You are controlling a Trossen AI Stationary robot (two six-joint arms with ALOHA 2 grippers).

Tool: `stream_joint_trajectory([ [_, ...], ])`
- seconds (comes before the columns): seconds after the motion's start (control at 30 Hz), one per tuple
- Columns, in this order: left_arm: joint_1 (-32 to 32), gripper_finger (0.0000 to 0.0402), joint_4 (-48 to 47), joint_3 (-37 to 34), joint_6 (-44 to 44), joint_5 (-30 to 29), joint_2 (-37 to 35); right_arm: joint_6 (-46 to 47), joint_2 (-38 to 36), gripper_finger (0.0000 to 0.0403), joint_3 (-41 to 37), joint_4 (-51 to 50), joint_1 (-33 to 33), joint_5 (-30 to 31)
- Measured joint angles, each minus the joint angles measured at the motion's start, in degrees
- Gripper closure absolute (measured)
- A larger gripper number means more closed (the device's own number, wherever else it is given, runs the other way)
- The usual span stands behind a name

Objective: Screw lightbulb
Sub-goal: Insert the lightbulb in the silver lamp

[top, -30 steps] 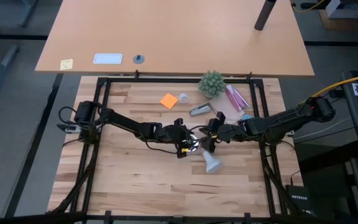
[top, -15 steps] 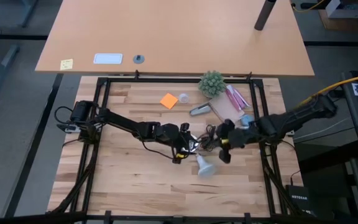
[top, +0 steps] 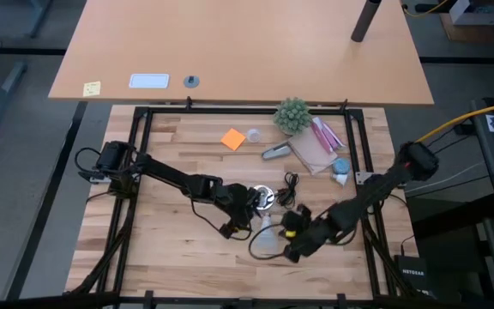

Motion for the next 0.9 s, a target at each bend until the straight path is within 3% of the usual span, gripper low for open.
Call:
stream_joint_trajectory([
  [0.17, -2.1, 0.0163, -2.3, 0.0, 0.5, 0.4, -0.2, 0.1, 6.4, 0.0397, 0.1, 8.5, -0.1, -0.2],
  [0.4, -4.6, 0.0163, -2.4, 0.1, -3.9, -0.1, -0.1, 0.7, 8.1, 0.0397, 0.0, 8.9, -0.2, 3.2],
  [0.53, -6.1, 0.0163, -2.8, -0.1, -6.8, -1.7, 0.2, 0.2, 8.1, 0.0397, 0.0, 9.0, -0.7, 7.0],
  [0.73, -7.9, 0.0163, -2.4, -0.1, -9.4, -8.1, 0.2, -0.2, 8.1, 0.0397, 0.0, 9.0, -3.0, 7.6],
  [0.9, -7.3, 0.0163, -2.4, -0.1, -12.4, -10.2, 0.5, -1.9, 8.1, 0.0397, 0.0, 9.4, -3.3, 7.7],
])
